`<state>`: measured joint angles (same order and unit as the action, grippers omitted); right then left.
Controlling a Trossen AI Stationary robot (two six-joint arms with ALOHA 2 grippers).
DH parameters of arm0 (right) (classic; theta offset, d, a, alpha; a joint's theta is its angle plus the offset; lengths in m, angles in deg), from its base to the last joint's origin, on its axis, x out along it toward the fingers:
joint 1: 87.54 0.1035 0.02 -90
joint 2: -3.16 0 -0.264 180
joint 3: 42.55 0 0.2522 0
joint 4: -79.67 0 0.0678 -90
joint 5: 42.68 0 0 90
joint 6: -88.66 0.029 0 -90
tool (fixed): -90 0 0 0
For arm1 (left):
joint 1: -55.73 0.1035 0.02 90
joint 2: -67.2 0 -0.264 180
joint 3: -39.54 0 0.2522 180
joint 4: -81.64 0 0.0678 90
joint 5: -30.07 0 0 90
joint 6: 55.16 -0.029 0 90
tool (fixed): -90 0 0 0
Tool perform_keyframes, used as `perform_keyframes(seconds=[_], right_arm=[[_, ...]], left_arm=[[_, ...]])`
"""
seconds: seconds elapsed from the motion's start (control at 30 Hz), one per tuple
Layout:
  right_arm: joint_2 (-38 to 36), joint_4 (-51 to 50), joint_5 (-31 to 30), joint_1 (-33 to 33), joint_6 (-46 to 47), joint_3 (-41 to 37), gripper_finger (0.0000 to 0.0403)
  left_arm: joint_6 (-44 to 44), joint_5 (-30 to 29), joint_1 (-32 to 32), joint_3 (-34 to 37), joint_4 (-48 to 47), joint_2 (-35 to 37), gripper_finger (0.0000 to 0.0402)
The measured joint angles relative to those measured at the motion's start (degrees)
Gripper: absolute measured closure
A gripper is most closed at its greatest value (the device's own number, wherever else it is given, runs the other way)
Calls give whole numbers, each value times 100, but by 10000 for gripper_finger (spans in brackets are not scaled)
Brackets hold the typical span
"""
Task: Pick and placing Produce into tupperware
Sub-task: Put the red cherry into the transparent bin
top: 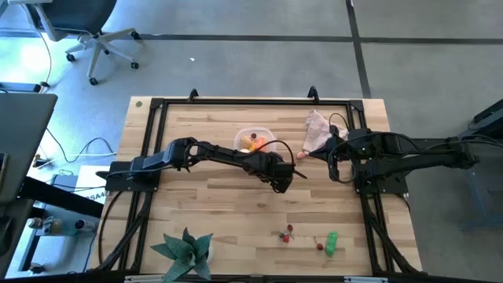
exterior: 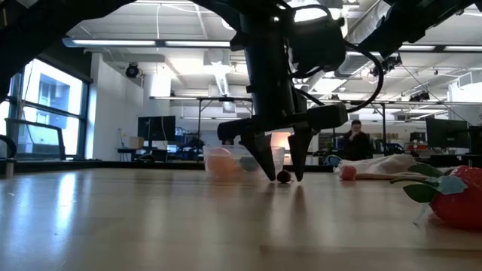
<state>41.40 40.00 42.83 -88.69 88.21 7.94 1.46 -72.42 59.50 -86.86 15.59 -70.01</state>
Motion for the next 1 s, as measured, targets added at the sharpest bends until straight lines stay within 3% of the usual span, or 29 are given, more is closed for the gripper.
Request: perform_keyframes(seconds=[0.33,1.0], right_arm=[[-1,2,0,0,-1,0,402],[0,2,1,2,-1,0,402]], left_arm=[[-1,-123,11,0,-13,2,209],[87,32,71,-9,30,-68,276]])
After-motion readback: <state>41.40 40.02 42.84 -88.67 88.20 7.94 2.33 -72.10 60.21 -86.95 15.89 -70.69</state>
